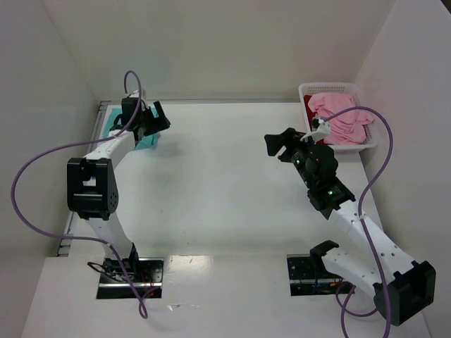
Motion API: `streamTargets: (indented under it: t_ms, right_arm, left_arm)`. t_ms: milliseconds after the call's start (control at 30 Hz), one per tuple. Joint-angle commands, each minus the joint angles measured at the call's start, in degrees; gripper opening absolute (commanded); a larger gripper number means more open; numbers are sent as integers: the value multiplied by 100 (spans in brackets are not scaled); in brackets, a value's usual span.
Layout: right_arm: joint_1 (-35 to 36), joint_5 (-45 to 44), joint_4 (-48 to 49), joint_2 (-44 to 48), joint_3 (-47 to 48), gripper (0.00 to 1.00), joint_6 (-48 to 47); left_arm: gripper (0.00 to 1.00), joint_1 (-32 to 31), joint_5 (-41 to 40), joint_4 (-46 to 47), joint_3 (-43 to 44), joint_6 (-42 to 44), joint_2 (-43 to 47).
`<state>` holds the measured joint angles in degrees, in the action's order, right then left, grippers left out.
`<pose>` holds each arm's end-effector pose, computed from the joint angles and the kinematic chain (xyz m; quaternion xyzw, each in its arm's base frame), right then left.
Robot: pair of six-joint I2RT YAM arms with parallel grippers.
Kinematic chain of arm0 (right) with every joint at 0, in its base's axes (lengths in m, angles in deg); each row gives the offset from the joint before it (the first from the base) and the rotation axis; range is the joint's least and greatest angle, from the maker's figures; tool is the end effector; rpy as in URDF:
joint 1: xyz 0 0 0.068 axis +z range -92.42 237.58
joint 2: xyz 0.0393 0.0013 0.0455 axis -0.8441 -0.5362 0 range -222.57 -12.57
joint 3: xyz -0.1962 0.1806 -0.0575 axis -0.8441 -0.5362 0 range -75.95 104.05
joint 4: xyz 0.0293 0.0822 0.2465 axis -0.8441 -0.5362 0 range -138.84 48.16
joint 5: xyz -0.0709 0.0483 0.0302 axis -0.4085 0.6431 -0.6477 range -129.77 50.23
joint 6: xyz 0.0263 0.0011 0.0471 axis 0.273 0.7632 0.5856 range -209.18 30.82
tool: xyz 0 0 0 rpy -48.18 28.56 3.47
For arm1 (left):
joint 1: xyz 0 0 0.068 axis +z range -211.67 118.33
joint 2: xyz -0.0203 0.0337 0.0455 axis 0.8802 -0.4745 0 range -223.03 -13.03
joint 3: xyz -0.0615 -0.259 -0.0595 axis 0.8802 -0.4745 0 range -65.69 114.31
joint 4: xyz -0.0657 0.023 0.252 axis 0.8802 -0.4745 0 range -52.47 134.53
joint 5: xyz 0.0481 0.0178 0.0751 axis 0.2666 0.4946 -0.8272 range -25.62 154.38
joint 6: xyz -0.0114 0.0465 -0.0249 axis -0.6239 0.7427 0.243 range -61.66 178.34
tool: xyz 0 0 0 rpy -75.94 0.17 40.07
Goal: Fold and stack the t-shirts
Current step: Put the neatly folded tshirt into the corner of the board with the left arm
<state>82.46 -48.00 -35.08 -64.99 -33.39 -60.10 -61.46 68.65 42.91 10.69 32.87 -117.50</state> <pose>0.2015 0.0878 0.3339 0.0759 0.7218 0.2648 0.6349 0.4255 -0.0011 0.2523 -0.1738 0.8467 -0.1411 0.4826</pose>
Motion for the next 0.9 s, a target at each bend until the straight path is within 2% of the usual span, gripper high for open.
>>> streamTargets:
  t_ms: [0,200,333,633,867]
  right_arm:
    - [52,-30,202,258,-64,76,-34]
    - [52,-91,202,321,-64,76,-34]
    - [52,-91,202,321,-64,76,-34]
    - [52,14,317,311,-179,76,-34]
    - [52,14,369,312,-179,76,-34]
  left_arm:
    - [99,-12,-154,-100,263,-54,-258]
    - [93,-65,-391,-31,114,-256,-592]
    - [93,-65,-760,-258,-44,-318,-593]
    - [94,-65,-1885,-1032,474,-616,-1031]
    - [94,-13,-2071,-1225,860,-740,-1374]
